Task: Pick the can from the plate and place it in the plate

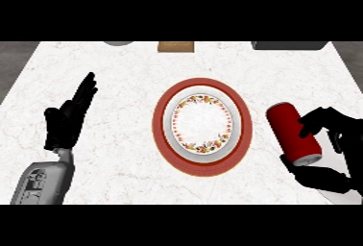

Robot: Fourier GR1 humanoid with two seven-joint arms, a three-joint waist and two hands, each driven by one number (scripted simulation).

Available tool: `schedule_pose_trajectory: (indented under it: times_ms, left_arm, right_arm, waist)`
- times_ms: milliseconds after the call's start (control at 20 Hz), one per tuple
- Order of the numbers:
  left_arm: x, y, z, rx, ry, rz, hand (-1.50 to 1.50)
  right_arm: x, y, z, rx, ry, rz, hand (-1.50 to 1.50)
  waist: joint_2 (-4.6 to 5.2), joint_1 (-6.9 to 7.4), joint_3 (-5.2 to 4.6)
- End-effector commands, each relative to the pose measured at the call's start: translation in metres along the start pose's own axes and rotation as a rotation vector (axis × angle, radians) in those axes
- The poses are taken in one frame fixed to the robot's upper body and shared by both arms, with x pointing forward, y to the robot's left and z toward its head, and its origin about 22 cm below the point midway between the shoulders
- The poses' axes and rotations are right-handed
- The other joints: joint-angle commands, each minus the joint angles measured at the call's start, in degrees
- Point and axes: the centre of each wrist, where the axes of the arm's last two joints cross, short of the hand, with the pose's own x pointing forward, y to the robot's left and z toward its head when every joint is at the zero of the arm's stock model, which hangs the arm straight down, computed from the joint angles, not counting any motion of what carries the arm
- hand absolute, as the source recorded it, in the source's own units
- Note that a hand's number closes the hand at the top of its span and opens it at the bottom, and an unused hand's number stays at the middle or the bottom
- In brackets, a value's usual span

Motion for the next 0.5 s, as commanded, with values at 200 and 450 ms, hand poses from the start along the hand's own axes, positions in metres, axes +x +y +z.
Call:
schedule_pose_trajectory:
  times_ms: [200,450]
  left_arm:
    - [-0.004,0.004,0.005,-0.019,-0.01,0.009,0.0]
    - [0.01,-0.022,0.008,-0.021,-0.003,0.015,0.0]
  right_arm:
    - [0.054,0.055,-0.05,0.114,-0.007,-0.081,1.5]
    - [0.075,0.112,-0.07,0.165,-0.023,-0.114,1.5]
  waist:
    - [0.12,0.45,0.04]
    - [0.11,0.57,0.07]
